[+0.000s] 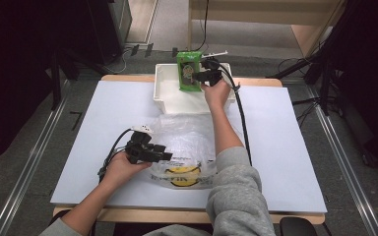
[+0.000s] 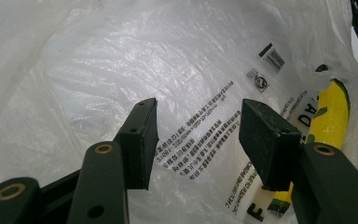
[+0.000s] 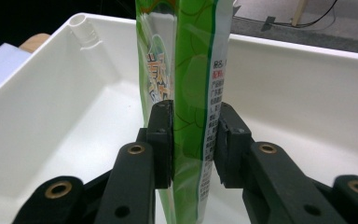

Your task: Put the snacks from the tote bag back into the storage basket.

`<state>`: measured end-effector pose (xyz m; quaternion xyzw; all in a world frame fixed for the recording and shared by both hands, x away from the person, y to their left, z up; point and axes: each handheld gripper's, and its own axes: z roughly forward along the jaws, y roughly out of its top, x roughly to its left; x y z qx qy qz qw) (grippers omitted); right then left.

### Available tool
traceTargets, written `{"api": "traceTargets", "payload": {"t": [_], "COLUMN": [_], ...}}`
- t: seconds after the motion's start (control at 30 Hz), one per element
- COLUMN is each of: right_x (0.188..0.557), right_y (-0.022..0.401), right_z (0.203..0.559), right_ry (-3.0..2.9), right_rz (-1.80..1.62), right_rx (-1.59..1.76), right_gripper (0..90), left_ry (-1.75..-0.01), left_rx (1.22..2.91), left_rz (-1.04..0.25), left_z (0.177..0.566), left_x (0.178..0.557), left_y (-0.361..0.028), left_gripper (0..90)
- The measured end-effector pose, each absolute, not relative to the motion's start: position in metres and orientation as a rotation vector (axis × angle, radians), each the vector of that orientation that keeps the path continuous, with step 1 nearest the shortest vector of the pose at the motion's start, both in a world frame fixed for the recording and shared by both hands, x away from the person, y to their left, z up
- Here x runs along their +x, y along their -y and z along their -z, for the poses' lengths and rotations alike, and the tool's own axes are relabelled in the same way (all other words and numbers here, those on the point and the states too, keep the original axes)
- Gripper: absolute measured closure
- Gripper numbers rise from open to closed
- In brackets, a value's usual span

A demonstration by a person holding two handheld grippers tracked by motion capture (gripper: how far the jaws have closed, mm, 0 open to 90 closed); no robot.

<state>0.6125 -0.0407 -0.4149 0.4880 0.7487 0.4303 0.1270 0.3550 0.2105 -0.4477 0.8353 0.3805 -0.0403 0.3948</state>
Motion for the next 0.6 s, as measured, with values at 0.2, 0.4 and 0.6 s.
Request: {"api": "traceTargets", "payload": {"t": [0.2,0.4,0.6], "right_x": [0.614,0.616,0.619], "right_y": [0.035,0.032,0.034], "right_z": [0.422,0.429,0.431], "right_ry": [-2.209,-2.232,-2.221], "right_rz": [-1.217,-1.181,-1.156], "right_rx": [1.418,1.444,1.454], "right_gripper": [72.8,71.5,67.6], "left_ry": [-0.967,-0.964,-0.963], "left_rx": [2.12,2.119,2.119], "left_rz": [0.1,0.102,0.103], "left_z": [0.447,0.447,0.448], "left_x": [0.355,0.354,0.355], "left_y": [-0.211,-0.21,-0.21], "left_gripper": [48.1,48.1,48.1]}}
